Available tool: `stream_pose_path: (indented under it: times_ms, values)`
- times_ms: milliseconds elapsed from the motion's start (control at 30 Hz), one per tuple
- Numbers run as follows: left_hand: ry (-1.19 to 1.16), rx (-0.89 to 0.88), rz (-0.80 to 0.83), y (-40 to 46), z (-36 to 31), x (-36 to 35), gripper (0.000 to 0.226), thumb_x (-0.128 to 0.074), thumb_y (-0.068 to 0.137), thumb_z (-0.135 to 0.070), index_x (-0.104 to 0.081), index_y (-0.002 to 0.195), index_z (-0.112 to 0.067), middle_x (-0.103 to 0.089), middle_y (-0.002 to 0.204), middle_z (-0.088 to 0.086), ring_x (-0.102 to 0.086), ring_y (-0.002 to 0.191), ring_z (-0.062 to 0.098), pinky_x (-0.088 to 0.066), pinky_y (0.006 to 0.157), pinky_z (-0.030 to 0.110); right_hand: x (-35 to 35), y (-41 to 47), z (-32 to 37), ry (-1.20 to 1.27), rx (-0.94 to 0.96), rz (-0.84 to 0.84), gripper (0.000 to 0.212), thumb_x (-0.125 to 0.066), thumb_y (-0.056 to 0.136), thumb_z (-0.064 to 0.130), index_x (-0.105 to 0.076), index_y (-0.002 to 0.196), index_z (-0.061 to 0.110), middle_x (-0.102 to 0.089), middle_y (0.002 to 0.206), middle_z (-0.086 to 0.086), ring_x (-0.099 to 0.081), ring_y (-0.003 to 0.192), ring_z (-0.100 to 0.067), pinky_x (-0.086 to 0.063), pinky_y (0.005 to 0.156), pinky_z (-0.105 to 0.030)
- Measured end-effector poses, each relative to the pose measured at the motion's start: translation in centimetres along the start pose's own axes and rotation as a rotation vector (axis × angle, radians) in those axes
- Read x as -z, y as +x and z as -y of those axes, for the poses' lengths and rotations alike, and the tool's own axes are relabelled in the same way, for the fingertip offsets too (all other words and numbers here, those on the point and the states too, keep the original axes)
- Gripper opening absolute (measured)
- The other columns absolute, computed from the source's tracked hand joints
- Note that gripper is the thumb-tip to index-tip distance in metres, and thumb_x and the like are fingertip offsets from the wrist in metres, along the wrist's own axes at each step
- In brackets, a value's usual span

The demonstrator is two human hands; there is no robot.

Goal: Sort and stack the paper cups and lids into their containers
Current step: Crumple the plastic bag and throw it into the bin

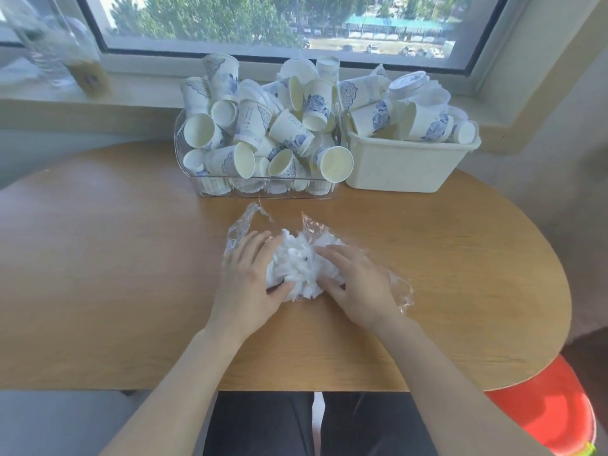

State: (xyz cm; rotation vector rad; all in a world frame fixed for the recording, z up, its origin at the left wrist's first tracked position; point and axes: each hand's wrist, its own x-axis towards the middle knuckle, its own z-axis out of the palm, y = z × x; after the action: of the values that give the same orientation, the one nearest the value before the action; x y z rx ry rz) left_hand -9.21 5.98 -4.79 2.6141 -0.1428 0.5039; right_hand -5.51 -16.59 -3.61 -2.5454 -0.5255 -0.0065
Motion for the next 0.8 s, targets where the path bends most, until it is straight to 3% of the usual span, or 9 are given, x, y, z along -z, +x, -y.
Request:
stream_pose_path:
  times_ms: [200,267,333,433,533,600,800]
  values:
    - [0.070,0.162,0.031,-0.4,1.5,0.2,0.079,-0.074,0.089,-0.051,-0.044,0.158,-0.027,-0.034,0.169,0.004,-0.019,0.161,0.029,-0.020,0.127,0.057,0.4,-0.4,-1.2,0.029,-0.086,-0.155,0.044,-0.068,0.098,0.016,-0.065,0.140,0.027,-0.069,0.132,0.001,-0.060,0.123,-0.025,-0.044,0.092,-0.032]
    - [0.021,0.223,0.035,-0.4,1.9,0.5,0.080,-0.075,0.089,-0.047,-0.041,0.159,-0.028,-0.034,0.168,0.005,-0.029,0.157,0.031,-0.030,0.123,0.056,1.1,-0.7,-1.7,0.041,-0.094,-0.221,0.045,-0.068,0.097,0.012,-0.066,0.139,0.027,-0.071,0.129,0.002,-0.064,0.119,-0.025,-0.047,0.091,-0.033]
    - [-0.062,0.218,0.019,-0.4,2.2,0.8,0.082,-0.077,0.088,-0.036,-0.037,0.159,-0.033,-0.039,0.163,0.001,-0.049,0.141,0.025,-0.047,0.110,0.049,1.8,-1.1,-2.1,0.065,-0.100,-0.275,0.045,-0.067,0.098,0.011,-0.066,0.139,0.028,-0.071,0.129,0.004,-0.065,0.119,-0.022,-0.049,0.092,-0.032]
    - [-0.158,0.186,-0.001,-0.3,2.1,0.8,0.087,-0.078,0.089,-0.014,-0.034,0.159,-0.039,-0.052,0.152,-0.009,-0.060,0.121,0.014,-0.049,0.093,0.031,3.0,-1.5,-2.3,0.091,-0.115,-0.345,0.043,-0.067,0.100,0.013,-0.065,0.139,0.031,-0.071,0.128,0.009,-0.065,0.115,-0.016,-0.051,0.090,-0.032]
    - [-0.200,0.209,0.021,-0.3,1.8,0.8,0.080,-0.073,0.090,-0.001,-0.041,0.158,-0.028,-0.067,0.137,-0.010,-0.066,0.121,0.021,-0.054,0.097,0.036,3.9,-1.5,-1.9,0.122,-0.116,-0.410,0.042,-0.067,0.100,0.016,-0.063,0.138,0.031,-0.071,0.125,0.010,-0.066,0.109,-0.014,-0.048,0.086,-0.030]
    - [-0.230,0.214,0.059,-0.7,1.2,0.8,0.078,-0.070,0.091,0.000,-0.042,0.158,-0.028,-0.067,0.132,-0.017,-0.066,0.121,0.017,-0.055,0.100,0.037,4.2,-1.5,-1.1,0.157,-0.097,-0.415,0.042,-0.067,0.100,0.019,-0.058,0.138,0.034,-0.070,0.123,0.012,-0.066,0.106,-0.013,-0.050,0.085,-0.032]
    - [-0.367,0.157,0.124,-2.7,-0.2,0.9,0.078,-0.079,0.092,-0.015,-0.040,0.157,-0.036,-0.061,0.132,-0.030,-0.065,0.119,0.002,-0.055,0.104,0.034,2.5,-1.0,2.1,0.174,0.041,-0.272,0.040,-0.071,0.097,0.023,-0.054,0.130,0.040,-0.068,0.124,0.019,-0.061,0.104,-0.006,-0.050,0.086,-0.029]
